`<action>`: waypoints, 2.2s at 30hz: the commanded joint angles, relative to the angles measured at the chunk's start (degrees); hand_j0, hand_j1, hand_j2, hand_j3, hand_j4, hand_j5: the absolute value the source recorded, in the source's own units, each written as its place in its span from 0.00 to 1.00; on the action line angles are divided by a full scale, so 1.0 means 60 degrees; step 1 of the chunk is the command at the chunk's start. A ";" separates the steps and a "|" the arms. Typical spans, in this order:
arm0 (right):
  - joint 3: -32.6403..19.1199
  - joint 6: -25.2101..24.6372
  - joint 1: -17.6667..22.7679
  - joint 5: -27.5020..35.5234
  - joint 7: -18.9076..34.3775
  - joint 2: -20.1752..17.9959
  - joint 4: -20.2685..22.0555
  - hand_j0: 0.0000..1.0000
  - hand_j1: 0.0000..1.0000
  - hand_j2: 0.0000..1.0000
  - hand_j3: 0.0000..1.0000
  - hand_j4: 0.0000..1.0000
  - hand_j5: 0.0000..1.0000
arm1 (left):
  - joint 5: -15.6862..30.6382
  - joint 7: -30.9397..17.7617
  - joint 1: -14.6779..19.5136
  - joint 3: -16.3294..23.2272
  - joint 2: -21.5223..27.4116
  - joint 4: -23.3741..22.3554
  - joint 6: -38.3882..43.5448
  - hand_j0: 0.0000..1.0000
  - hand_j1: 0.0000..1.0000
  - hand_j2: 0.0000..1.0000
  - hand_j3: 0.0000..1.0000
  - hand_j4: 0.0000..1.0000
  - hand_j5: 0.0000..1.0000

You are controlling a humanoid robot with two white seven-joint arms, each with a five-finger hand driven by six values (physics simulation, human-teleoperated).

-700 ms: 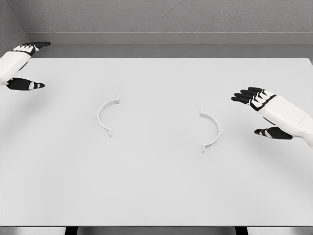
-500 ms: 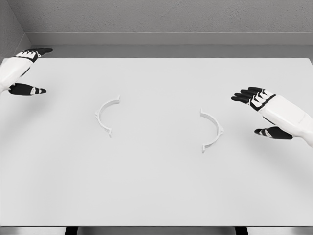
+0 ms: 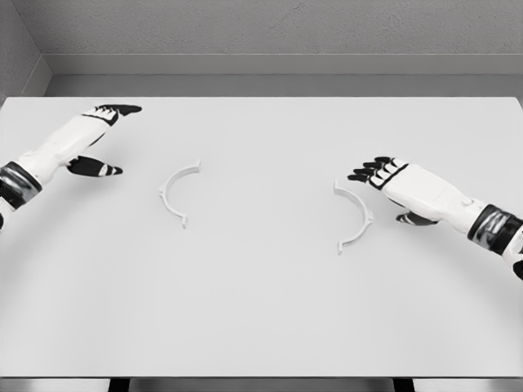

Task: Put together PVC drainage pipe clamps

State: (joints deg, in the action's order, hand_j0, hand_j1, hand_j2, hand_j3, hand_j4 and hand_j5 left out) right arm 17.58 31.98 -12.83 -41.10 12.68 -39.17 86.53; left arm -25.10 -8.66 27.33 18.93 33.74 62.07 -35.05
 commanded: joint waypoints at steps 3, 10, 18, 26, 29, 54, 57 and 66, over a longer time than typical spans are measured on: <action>0.0176 -0.0042 -0.0015 -0.0035 0.0025 -0.0005 0.0095 1.00 1.00 1.00 1.00 1.00 1.00 | 0.0053 -0.0007 0.0015 0.0345 -0.0014 0.0041 0.0008 1.00 1.00 1.00 1.00 1.00 1.00; 0.0176 -0.0072 -0.0015 -0.0094 0.0142 0.0024 0.0359 1.00 1.00 1.00 1.00 1.00 1.00 | -0.0255 0.0007 0.0015 0.0668 -0.0116 0.0202 0.0008 1.00 1.00 1.00 1.00 1.00 1.00; 0.0337 -0.0101 -0.0103 -0.0094 0.0142 0.0068 0.0344 1.00 1.00 1.00 1.00 1.00 1.00 | -0.0313 0.0007 0.0015 0.0697 -0.0116 0.0158 0.0008 1.00 1.00 1.00 1.00 1.00 1.00; 0.0733 -0.0306 -0.0308 -0.0094 0.0142 0.0185 0.0330 1.00 1.00 1.00 1.00 1.00 1.00 | -0.0533 -0.0007 0.0058 0.0888 -0.0409 0.0173 0.0008 1.00 1.00 1.00 1.00 1.00 1.00; 0.0762 -0.0350 -0.0337 -0.0109 0.0142 0.0200 0.0315 1.00 1.00 1.00 1.00 1.00 1.00 | -0.0577 0.0007 0.0058 0.0888 -0.0438 0.0173 0.0008 1.00 1.00 1.00 1.00 1.00 1.00; 0.1436 -0.0658 -0.0761 -0.0109 0.0318 0.0478 0.0359 1.00 1.00 1.00 1.00 1.00 1.00 | -0.0768 -0.0007 0.0088 0.0815 -0.1025 0.0187 0.0008 1.00 1.00 1.00 1.00 1.00 1.00; 0.1436 -0.0672 -0.0791 -0.0109 0.0347 0.0493 0.0359 1.00 1.00 1.00 1.00 1.00 1.00 | -0.0782 0.0007 0.0366 0.0814 -0.1010 -0.0149 0.0008 1.00 1.00 1.00 1.00 1.00 1.00; 0.1714 -0.0716 -0.0981 -0.0123 0.0347 0.0741 0.0359 1.00 1.00 1.00 1.00 1.00 1.00 | -0.0826 -0.0007 0.0688 0.1078 -0.1361 -0.0692 0.0008 1.00 1.00 1.00 1.00 1.00 1.00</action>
State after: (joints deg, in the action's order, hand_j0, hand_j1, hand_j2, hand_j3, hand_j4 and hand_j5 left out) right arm 27.58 27.80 -18.72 -42.12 14.73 -34.98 88.67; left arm -30.38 -8.70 31.46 25.03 26.06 58.34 -35.04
